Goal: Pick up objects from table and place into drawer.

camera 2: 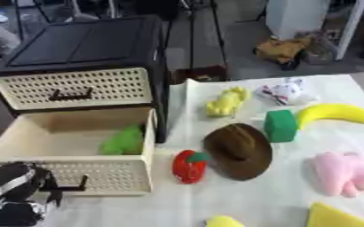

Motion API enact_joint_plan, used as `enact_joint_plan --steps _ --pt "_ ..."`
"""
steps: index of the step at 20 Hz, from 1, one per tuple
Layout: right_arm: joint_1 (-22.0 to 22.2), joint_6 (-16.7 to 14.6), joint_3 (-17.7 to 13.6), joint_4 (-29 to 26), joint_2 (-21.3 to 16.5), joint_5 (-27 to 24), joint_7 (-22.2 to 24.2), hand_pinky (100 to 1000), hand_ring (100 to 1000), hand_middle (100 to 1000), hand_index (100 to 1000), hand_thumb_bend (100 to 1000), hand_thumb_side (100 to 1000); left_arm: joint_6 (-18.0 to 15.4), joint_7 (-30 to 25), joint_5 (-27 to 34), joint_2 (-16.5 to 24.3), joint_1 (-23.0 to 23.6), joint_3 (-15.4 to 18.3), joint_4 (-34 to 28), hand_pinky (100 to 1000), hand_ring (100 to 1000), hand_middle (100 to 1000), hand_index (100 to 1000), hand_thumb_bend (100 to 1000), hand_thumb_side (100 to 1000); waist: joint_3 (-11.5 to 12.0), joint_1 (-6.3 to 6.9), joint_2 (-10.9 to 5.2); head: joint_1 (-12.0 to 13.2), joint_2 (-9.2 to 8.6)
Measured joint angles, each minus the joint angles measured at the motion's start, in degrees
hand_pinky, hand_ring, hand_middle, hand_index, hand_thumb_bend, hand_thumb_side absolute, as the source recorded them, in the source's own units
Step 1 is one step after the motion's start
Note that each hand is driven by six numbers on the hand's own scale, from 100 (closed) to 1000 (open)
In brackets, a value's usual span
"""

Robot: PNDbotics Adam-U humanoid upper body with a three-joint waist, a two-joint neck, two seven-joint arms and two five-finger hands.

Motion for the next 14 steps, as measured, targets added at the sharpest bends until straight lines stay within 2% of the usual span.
enact_joint_plan --steps 8,11,12,13,14 --pt "0.1 0.0 0.0 0.0 0.1 0.0 -0.1 803 940 849 894 100 1000 0.6 0.7 0.3 0.0 1.8 0.8 -2.3 285 142 166 623 100 462 0.2 0.0 0.0 0.0 -0.18" --pt "0.1 -0.1 0.0 0.0 0.1 0.0 -0.3 802 940 849 894 100 1000 0.6 0.5 0.6 0.0 2.2 0.9 -2.6 308 175 198 685 100 539 0.2 -0.01 0.0 0.0 -0.35" --pt "0.1 -0.1 0.0 0.0 0.1 0.1 -0.4 802 940 849 894 100 1000 0.4 0.3 0.9 0.0 2.2 0.9 -2.6 360 319 329 860 100 693 0.2 -0.02 0.0 0.0 -0.44" --pt "0.1 -0.1 0.0 0.0 0.2 0.1 -0.4 802 940 849 894 100 1000 0.1 -0.1 1.4 0.0 2.3 0.9 -2.7 369 339 349 877 100 707 0.1 -0.03 0.0 0.0 -0.46" --pt "0.1 -0.1 0.0 0.0 0.2 0.1 -0.4 801 939 849 894 100 1000 -0.3 -0.6 2.1 0.0 2.3 0.9 -2.9 406 450 477 940 100 796 0.1 -0.04 0.0 0.0 -0.46"
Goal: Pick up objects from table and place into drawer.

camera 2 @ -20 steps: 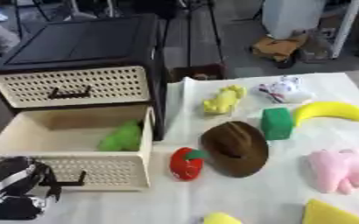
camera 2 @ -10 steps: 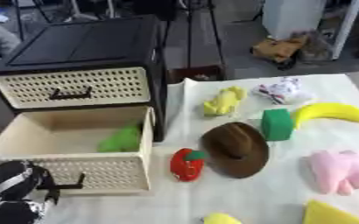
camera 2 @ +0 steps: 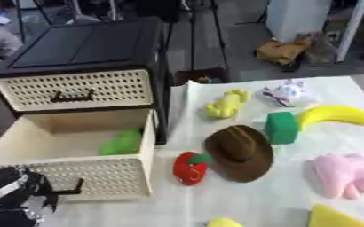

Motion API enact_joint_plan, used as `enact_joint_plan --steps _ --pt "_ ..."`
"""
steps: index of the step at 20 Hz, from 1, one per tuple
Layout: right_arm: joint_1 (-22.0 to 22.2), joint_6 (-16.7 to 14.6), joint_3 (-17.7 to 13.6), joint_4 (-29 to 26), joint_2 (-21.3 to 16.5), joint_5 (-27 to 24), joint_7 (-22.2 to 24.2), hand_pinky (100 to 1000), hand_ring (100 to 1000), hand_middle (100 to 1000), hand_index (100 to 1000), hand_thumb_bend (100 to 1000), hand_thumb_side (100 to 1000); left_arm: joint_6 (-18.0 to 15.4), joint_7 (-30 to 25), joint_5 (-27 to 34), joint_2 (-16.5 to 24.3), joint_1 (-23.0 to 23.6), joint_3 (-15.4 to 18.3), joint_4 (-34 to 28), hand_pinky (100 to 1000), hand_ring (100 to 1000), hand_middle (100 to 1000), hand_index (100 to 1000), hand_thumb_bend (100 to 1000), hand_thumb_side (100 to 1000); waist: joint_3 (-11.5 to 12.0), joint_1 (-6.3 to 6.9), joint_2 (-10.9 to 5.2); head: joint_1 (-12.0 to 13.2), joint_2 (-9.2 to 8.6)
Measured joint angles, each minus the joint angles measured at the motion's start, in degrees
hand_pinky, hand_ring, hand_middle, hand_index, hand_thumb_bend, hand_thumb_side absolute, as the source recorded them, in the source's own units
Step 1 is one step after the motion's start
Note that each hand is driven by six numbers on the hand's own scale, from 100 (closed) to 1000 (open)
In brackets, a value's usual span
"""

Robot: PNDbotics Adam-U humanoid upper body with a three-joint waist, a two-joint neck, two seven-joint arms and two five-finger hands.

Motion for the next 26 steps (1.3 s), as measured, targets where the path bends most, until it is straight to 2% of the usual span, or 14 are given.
enact_joint_plan --steps 1,2,4,5,6,8,14,19,26 --pt "0.0 0.0 0.0 0.0 0.1 0.0 0.0 801 939 849 893 100 1000 -0.5 -0.5 0.8 0.0 0.1 0.0 -0.2 415 468 508 950 100 813 0.0 0.0 0.0 0.0 0.0" --pt "0.0 -0.1 0.0 0.0 0.2 0.0 -0.1 801 939 848 893 100 1000 -0.9 -1.1 1.7 0.0 0.1 0.0 -0.5 435 520 613 977 100 868 0.0 0.0 0.0 0.0 0.0" --pt "0.0 -0.2 0.0 0.0 0.3 0.0 -0.3 801 939 848 892 100 1000 -1.6 -2.1 3.1 0.0 0.1 0.1 -1.3 451 576 712 996 100 901 0.0 0.0 0.0 0.0 0.0" --pt "0.0 -0.2 0.0 0.0 0.3 0.0 -0.3 800 939 847 892 100 1000 -1.9 -2.6 3.5 0.0 0.1 0.1 -1.6 456 585 725 1000 102 918 0.0 0.0 0.0 0.0 0.0" --pt "0.0 -0.2 0.0 0.0 0.4 0.0 -0.3 800 939 847 892 100 1000 -2.1 -3.1 3.9 0.0 0.1 0.3 -1.9 475 644 790 1000 103 956 0.0 0.0 0.0 0.0 0.0" --pt "0.0 -0.3 0.0 0.0 0.4 0.0 -0.5 800 939 847 892 100 1000 -2.3 -4.1 4.7 0.0 0.2 0.5 -2.3 491 707 852 1000 101 986 0.0 0.0 0.0 0.0 0.0" --pt "0.1 -0.4 0.0 0.0 0.7 0.1 -0.7 800 940 847 891 100 1000 -1.9 -5.5 7.3 0.0 0.5 1.0 -2.3 472 683 821 1000 100 1000 -0.1 -0.05 0.0 0.0 0.0" --pt "0.5 -0.4 0.0 0.0 0.9 0.4 -1.0 800 940 847 891 100 1000 -2.0 -5.0 9.4 -0.2 0.5 2.9 -5.2 440 645 781 1000 100 1000 0.1 -0.3 0.01 0.0 0.01" --pt "0.8 -0.4 0.0 0.0 1.0 0.5 -1.4 801 941 847 891 100 1000 -5.5 -1.3 10.6 0.4 -1.1 6.3 -7.2 409 603 706 966 100 1000 0.7 -0.32 0.01 -0.3 0.11"
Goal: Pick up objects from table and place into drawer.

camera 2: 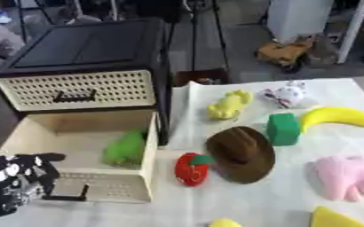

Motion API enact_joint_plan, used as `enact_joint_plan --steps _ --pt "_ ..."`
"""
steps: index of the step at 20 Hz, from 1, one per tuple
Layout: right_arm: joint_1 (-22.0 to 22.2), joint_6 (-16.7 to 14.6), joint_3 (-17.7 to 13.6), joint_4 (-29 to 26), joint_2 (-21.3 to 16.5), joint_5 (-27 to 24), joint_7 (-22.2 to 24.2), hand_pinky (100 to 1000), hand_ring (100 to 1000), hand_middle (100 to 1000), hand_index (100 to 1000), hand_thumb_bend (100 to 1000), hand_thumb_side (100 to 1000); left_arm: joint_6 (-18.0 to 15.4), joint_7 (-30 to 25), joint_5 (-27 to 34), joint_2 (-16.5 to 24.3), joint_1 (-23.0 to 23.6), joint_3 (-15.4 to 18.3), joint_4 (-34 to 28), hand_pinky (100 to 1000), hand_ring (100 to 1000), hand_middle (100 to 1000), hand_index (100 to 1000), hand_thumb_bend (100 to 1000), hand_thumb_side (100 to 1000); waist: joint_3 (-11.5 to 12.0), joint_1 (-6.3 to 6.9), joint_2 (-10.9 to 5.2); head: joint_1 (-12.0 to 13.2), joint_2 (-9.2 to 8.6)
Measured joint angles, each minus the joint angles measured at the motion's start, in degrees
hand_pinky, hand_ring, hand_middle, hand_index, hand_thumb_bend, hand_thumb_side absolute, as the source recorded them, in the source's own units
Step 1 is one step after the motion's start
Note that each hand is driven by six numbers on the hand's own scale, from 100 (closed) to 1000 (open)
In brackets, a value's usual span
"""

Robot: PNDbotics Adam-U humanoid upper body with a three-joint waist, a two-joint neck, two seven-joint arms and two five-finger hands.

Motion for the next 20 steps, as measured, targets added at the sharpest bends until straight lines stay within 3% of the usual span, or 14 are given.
enact_joint_plan --steps 10,15,17,20 --pt "0.4 -0.1 0.0 0.0 0.3 0.2 -0.4 800 941 848 891 100 1000 -4.5 8.5 1.5 2.4 -2.2 5.6 0.0 349 529 625 909 100 1000 0.4 -0.04 -0.1 -0.4 0.44" --pt "0.7 -0.2 -0.1 0.0 0.4 0.4 -0.9 800 941 848 891 100 1000 -3.2 19.0 5.2 2.6 -3.2 9.1 -0.1 305 491 585 888 100 1000 0.4 -0.25 -0.25 -0.7 0.44" --pt "0.7 -0.2 -0.3 0.0 0.5 0.4 -1.0 801 941 848 892 100 1000 -2.3 23.2 7.8 2.6 -3.4 10.0 -0.1 297 485 577 890 134 1000 0.4 -0.4 -0.25 -0.7 0.44" --pt "0.7 -0.2 -0.4 0.0 0.9 0.4 -1.1 800 941 847 891 100 1000 -2.0 30.7 12.7 2.6 -3.8 11.1 -0.1 284 487 577 885 110 1000 0.4 -0.42 -0.25 -0.7 0.45"
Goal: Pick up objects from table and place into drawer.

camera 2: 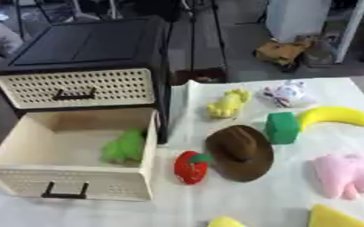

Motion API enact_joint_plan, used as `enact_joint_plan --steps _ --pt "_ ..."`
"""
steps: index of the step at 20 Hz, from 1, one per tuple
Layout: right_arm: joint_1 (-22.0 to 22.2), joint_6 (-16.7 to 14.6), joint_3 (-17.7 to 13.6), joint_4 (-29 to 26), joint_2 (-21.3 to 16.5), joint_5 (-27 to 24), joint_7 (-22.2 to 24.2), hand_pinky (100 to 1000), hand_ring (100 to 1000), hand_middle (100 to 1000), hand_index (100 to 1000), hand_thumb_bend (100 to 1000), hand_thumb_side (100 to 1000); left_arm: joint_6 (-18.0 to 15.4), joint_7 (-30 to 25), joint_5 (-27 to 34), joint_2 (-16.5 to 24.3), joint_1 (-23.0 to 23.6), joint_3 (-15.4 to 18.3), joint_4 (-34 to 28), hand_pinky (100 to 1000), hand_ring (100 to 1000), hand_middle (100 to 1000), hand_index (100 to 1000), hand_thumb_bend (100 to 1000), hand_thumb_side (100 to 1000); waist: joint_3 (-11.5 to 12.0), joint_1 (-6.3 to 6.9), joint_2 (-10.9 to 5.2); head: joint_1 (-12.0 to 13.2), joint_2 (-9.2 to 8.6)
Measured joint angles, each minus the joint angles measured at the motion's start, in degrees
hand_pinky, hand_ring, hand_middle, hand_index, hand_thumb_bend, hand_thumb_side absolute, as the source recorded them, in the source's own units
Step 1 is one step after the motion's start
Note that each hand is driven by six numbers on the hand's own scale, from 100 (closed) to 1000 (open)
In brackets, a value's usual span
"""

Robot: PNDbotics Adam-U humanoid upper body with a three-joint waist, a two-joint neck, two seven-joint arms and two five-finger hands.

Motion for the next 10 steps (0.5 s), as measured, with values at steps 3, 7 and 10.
enact_joint_plan --steps 3,7,10 --pt "0.0 0.0 0.0 0.0 0.0 0.0 -0.3 800 941 847 891 100 1000 -1.9 9.8 5.6 0.0 -0.5 0.7 0.0 310 508 608 886 112 1000 -0.1 -0.07 0.0 0.0 0.01" --pt "0.0 -0.4 0.0 0.0 0.1 0.0 -0.7 799 940 848 892 100 1000 -8.3 22.4 12.6 -0.1 -0.8 1.0 -0.1 413 563 661 917 185 998 -0.3 -0.26 0.0 -0.6 0.04" --pt "0.0 -0.8 0.0 0.0 0.1 0.0 -1.1 799 939 848 892 100 1000 -16.2 30.8 17.8 -0.2 -0.8 1.4 -0.1 469 600 691 912 278 996 -0.4 -0.35 0.01 -2.1 0.07"
